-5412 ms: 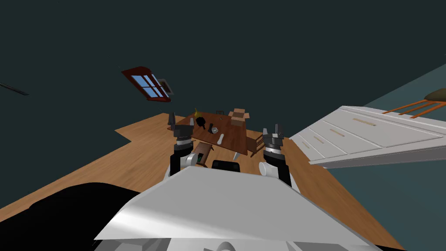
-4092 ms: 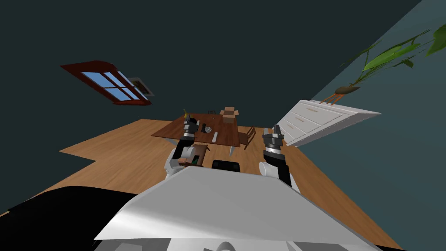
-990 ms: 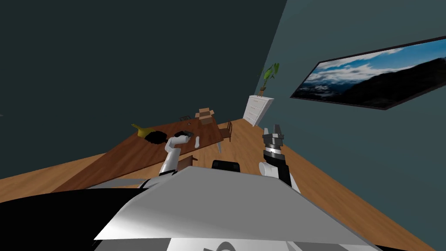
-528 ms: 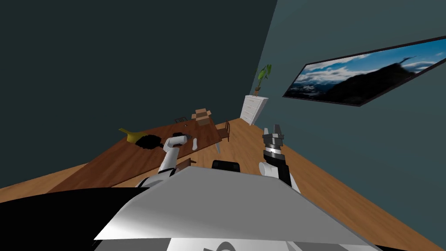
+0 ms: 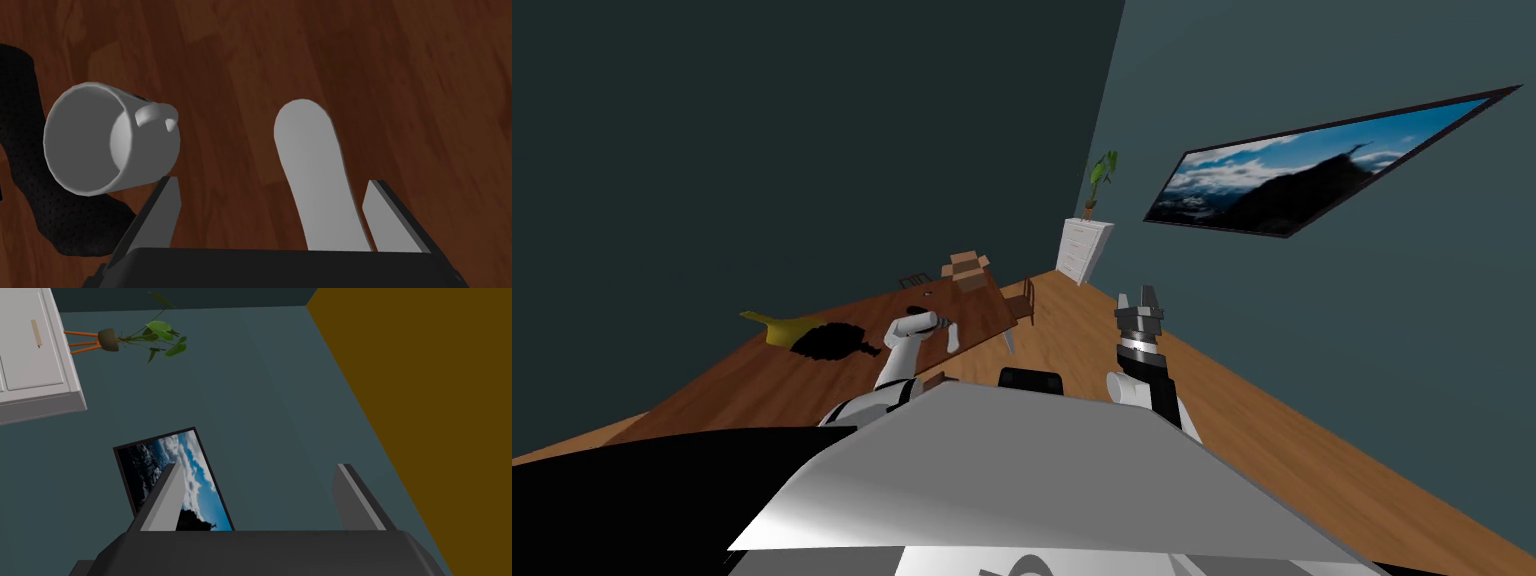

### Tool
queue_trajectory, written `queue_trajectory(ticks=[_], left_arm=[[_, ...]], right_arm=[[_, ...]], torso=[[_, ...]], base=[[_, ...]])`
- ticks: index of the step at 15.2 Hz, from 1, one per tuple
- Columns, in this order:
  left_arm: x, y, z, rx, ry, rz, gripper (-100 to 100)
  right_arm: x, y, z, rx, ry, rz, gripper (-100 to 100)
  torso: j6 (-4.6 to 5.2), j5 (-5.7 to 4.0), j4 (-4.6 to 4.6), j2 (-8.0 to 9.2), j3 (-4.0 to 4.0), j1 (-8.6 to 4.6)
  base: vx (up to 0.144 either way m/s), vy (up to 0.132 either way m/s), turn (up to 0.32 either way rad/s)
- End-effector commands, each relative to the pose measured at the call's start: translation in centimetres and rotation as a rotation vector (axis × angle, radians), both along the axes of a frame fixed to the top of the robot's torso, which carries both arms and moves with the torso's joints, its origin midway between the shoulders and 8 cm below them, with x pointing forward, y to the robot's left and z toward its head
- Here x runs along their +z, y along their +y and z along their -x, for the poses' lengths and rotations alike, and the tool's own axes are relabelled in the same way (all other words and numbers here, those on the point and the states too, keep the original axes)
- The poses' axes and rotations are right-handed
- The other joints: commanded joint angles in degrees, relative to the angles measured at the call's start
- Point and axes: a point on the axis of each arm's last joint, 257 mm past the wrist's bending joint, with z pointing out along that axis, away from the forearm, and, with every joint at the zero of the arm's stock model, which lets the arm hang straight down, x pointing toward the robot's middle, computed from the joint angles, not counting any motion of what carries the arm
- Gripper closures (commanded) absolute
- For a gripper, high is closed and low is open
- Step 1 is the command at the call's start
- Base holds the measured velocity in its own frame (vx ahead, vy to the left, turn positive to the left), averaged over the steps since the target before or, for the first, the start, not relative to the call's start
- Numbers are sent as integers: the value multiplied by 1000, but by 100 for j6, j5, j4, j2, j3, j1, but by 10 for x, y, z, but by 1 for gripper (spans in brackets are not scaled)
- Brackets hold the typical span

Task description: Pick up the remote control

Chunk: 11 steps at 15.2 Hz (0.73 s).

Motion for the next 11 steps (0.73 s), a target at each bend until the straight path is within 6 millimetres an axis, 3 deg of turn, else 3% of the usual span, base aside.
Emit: queue_trajectory(ticks=[1, 3, 4, 6, 11], left_arm=[[-14, 2, 18, 71, 38, 68, -100], [-16, 0, 21, 73, 51, 76, -100], [-28, 0, 35, 131, 83, 132, -100], [-29, -1, 37, 132, 88, 135, -100], [-58, -10, 79, 285, 187, 291, -100]], right_arm=[[0, 0, 0, 0, 0, 0, 0], [0, 0, 0, 0, 0, 0, 0], [0, 0, 0, 0, 0, 0, 0], [0, 0, 0, 0, 0, 0, 0], [0, 0, 0, 0, 0, 0, 0]], torso=[[0, 0, 0, 0, 0, 0], [2, 0, 0, -1, 0, 0], [-1, 0, 0, 0, 0, 0], [1, 1, 0, -2, -1, 3], [1, 1, -1, -4, -2, 7]], base=[[14, 20, -148], [15, 25, -113], [19, 29, -147], [18, 31, -88], [21, 39, -141]])
